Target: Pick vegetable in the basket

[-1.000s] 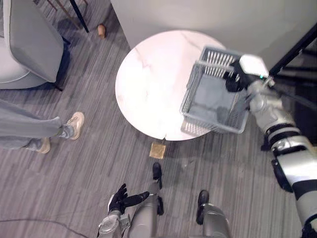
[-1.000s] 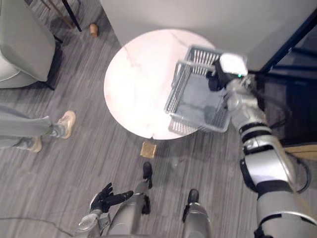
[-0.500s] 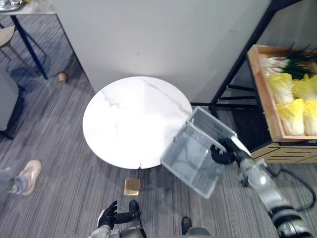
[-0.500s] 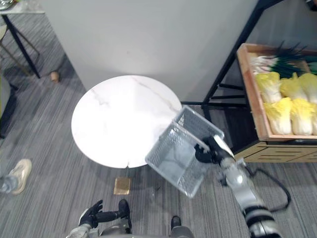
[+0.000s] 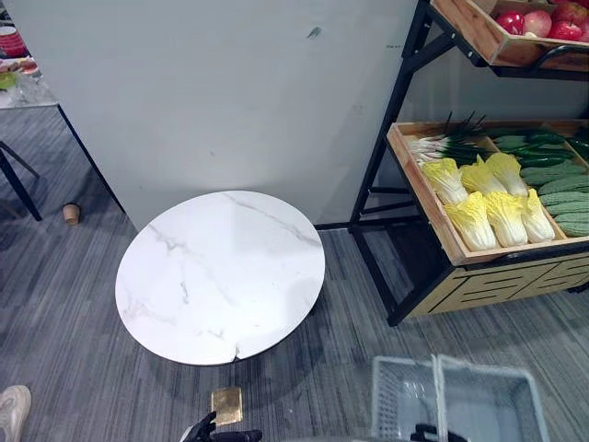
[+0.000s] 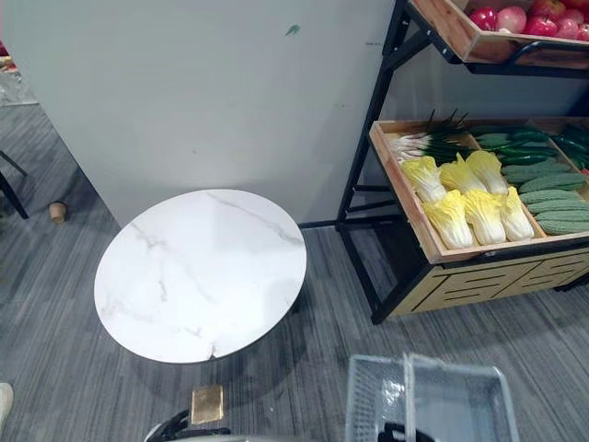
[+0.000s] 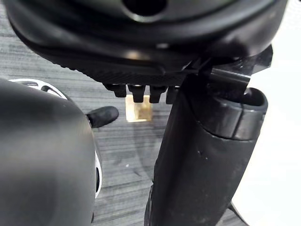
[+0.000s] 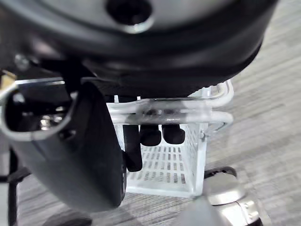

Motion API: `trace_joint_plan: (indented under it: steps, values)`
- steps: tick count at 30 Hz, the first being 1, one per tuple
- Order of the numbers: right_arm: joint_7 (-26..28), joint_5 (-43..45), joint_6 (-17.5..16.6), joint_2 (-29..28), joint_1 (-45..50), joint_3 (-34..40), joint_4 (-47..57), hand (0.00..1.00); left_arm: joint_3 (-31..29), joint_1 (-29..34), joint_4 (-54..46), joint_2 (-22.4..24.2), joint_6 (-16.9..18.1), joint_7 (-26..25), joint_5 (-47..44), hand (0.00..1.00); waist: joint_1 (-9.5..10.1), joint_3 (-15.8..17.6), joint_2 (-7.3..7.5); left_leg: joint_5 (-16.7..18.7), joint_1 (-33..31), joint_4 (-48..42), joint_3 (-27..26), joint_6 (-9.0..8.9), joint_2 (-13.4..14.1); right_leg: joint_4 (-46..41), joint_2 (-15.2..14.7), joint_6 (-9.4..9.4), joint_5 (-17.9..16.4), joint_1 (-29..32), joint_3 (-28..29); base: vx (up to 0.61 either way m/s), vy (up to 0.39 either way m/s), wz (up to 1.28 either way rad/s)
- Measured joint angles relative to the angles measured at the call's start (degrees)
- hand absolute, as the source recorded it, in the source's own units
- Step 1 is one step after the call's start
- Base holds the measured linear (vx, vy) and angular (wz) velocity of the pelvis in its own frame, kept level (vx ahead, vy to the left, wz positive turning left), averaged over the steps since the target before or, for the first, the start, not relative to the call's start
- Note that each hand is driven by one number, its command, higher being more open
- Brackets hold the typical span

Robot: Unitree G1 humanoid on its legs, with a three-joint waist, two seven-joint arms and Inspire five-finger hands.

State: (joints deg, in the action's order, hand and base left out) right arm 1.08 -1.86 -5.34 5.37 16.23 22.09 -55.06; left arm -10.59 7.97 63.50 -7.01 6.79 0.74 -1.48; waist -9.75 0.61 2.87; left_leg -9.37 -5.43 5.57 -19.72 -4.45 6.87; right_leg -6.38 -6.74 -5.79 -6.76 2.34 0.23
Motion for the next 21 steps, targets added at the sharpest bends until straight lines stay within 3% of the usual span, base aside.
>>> trace_joint_plan:
  steps: [7, 21]
  values:
    - [-2.2, 9.0, 0.2, -2.9, -0.6, 11.0, -11.3, 0.00, -4.4, 0.1, 1.3, 0.7, 0.0, -1.2, -0.1, 1.00, 0.03, -0.4, 0.70, 0.5, 2.0, 0.0, -0.7, -0.26, 0.5, 0.3, 0.4, 0.48, -0.4, -1.7, 0.6, 0.02, -0.015, -0.06]
    - [-2.3, 11.0, 0.1, -6.0, -3.0, 12.2, -12.1, 0.00, -4.4, -0.5, 2.0, 0.7, 0.2, -2.1, -0.1, 1.00, 0.25, 0.0, 1.59, 1.4, 4.6, 0.0, -1.1, -0.93, 0.7, -0.1, 0.6, 0.95, -1.4, -4.1, 0.5, 0.00, -0.007, -0.01]
